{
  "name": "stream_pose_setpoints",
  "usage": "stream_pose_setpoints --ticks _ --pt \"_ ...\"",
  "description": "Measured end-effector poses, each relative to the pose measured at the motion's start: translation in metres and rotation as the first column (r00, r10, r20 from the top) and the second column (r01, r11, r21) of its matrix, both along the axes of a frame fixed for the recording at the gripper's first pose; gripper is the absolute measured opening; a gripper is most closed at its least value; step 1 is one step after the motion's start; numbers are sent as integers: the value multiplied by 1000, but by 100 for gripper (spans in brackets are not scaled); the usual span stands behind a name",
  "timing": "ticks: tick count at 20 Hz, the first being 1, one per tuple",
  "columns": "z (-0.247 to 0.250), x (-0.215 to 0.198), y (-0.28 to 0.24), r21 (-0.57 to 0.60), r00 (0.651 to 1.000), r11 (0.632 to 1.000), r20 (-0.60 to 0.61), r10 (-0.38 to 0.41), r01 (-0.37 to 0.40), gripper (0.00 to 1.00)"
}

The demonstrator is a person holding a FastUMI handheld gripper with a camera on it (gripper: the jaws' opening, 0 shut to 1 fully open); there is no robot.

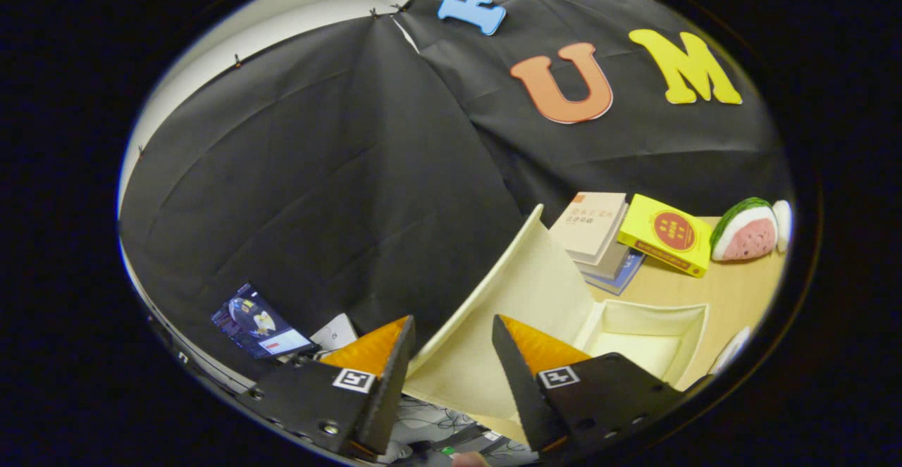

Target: Open the storage box then place both shoes into the box .Put the left shoe in first, then the right shoe, with the right side of both shoes facing outward in a uniform manner.

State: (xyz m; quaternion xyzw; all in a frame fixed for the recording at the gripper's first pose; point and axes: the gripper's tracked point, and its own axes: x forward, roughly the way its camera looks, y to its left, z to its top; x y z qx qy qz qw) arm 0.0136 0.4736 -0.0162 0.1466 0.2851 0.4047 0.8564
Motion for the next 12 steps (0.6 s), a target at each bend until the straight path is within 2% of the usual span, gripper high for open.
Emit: stream_pose_setpoints --ticks 2,6,9,12 --pt "-3 0 5 -8 1000 1000 6 -1 1 81" --pt "-9 9 -8 -14 998 998 33 -54 55 81" --pt "-11 24 -34 -65 985 989 118 -123 131 81" --pt "-8 33 -71 -104 959 969 203 -198 222 92"
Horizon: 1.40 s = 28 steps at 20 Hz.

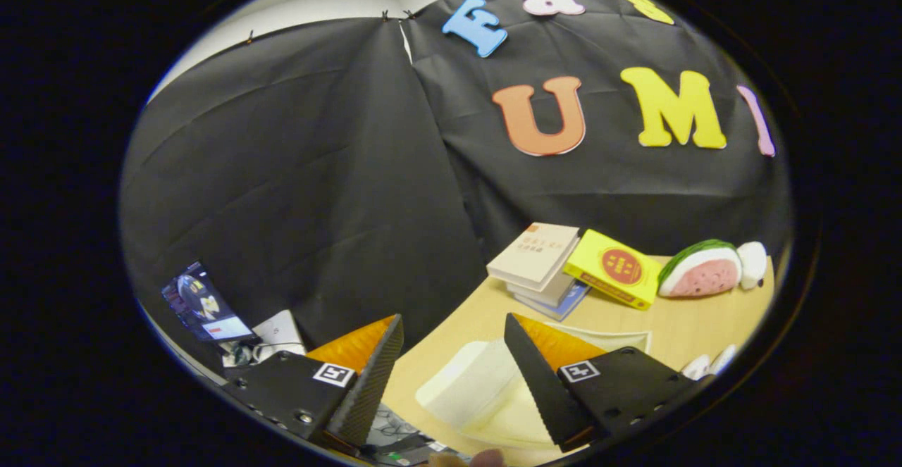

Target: Open the storage box then place both shoes into the box .Put the left shoe in first, then the right shoe, with the right side of both shoes facing outward in a uniform manner.

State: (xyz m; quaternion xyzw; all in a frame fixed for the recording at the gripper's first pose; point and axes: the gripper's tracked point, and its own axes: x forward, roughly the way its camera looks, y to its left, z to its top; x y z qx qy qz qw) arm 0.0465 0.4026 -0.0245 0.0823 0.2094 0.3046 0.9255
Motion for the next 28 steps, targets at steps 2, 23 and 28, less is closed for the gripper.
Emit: stream_pose_setpoints --ticks 2,23,28 --pt "-1 6 -31 -46 997 998 61 -46 49 95" --pt "-182 -23 -380 -230 888 870 -46 -457 436 96" --pt "-260 -27 -392 -325 888 864 -125 -443 385 96"
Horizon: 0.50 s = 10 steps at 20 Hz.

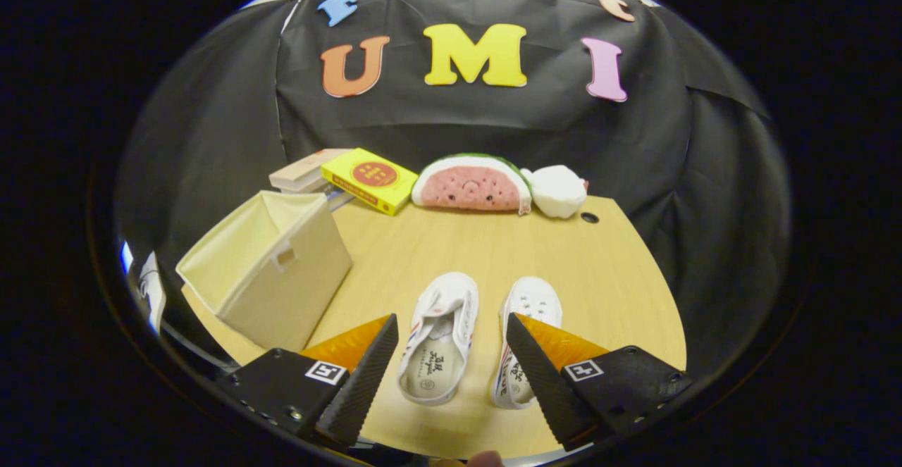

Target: Open the storage box then place both shoes into the box .Put the left shoe in first, then the right shoe, with the right side of both shoes facing outward in a uniform manner.

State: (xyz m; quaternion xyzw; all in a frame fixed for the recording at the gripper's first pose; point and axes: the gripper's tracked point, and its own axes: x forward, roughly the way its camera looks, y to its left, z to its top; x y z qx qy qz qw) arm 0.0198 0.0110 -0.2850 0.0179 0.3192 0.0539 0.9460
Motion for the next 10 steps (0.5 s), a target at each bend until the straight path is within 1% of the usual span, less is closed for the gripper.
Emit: stream_pose_setpoints --ticks 4,7,8,10 --pt "-36 10 -7 -19 998 1000 -60 10 -11 96" --pt "-61 26 -7 -25 996 1000 -91 17 -20 94" --pt "-67 29 -5 -20 994 999 -102 24 -26 89" --pt "-83 34 -1 -3 990 1000 -141 20 -21 76"
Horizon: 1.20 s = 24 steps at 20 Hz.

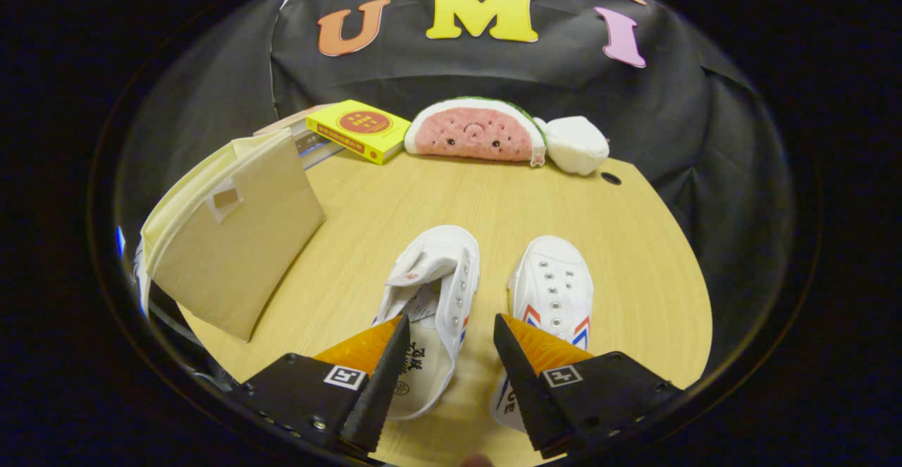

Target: Open the storage box then place both shoes into the box .Put the left shoe in first, then the right shoe, with the right side of both shoes facing outward in a uniform manner.

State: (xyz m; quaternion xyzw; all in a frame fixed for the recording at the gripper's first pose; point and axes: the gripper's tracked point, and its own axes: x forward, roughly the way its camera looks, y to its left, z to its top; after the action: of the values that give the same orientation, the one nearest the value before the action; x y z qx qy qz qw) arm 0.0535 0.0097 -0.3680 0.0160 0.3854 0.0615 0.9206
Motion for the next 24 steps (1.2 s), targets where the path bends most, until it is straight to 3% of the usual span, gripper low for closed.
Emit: stream_pose_setpoints --ticks 2,4,5,7,8,9,16,24 --pt "-13 5 1 21 999 1000 -35 -16 16 73" --pt "-19 11 -3 37 998 998 -46 -52 53 50" --pt "-21 11 -3 51 996 996 -58 -65 68 33" --pt "-23 12 -3 85 993 992 -73 -89 95 15" --pt "-21 9 0 112 991 988 -91 -101 111 15" --pt "-24 10 0 131 987 983 -109 -116 130 0" --pt "-10 3 10 291 938 908 -261 -228 302 0" --pt "23 -22 37 377 894 832 -353 -277 407 0"
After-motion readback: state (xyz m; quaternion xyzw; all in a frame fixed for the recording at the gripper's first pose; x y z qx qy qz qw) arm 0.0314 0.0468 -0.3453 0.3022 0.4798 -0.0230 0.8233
